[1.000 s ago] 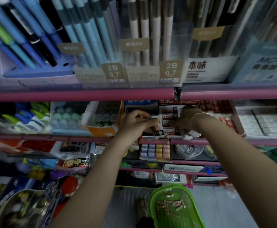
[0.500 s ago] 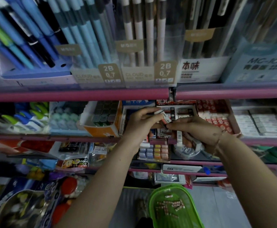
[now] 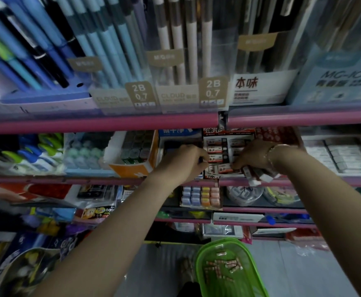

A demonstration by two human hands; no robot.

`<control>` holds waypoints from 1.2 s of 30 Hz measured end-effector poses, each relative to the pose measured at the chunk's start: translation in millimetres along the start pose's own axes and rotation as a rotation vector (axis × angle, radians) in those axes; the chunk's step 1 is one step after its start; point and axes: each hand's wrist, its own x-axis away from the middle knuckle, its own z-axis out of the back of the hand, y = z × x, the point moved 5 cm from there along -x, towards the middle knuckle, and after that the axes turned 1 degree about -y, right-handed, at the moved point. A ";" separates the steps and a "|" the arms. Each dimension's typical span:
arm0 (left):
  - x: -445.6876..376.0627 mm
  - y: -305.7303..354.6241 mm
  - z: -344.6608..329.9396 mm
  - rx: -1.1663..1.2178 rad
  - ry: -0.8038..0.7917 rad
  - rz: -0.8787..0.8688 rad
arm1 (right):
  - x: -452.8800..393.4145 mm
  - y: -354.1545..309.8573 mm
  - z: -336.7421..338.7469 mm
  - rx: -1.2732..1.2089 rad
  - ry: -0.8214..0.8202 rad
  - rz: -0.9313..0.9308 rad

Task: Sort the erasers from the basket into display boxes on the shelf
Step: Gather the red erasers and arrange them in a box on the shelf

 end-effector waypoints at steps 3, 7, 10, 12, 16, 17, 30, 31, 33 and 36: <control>1.0 -2.5 -6.4 0.044 -0.026 0.020 | -9.2 -4.8 -4.4 0.061 0.012 -0.009; 1.8 -3.9 -12.3 0.085 -0.025 0.054 | -11.9 -15.4 -9.5 0.161 0.062 -0.033; 2.9 -1.7 -13.5 0.127 -0.008 0.063 | -10.0 -24.9 -12.7 0.238 0.067 -0.041; 4.2 1.0 -14.3 0.148 0.001 0.063 | -10.5 -28.4 -14.0 0.269 0.047 -0.037; 5.2 3.5 -13.4 0.140 0.008 0.092 | -8.0 -30.7 -18.9 0.276 0.028 0.010; 5.8 3.8 -12.2 0.142 0.003 0.105 | -6.8 -29.5 -18.3 0.252 0.027 0.007; 27.2 31.5 -7.2 1.223 -0.052 0.197 | 32.7 3.4 -11.1 -1.290 0.016 0.246; 26.7 33.2 -8.7 1.260 -0.061 0.206 | 34.0 4.3 -12.0 -1.282 0.072 0.263; 25.3 34.4 -10.9 1.275 -0.059 0.216 | 38.0 5.1 -12.7 -1.230 0.193 0.306; 25.4 33.3 -13.7 1.257 -0.041 0.165 | 38.9 8.2 -12.9 -1.134 0.329 0.332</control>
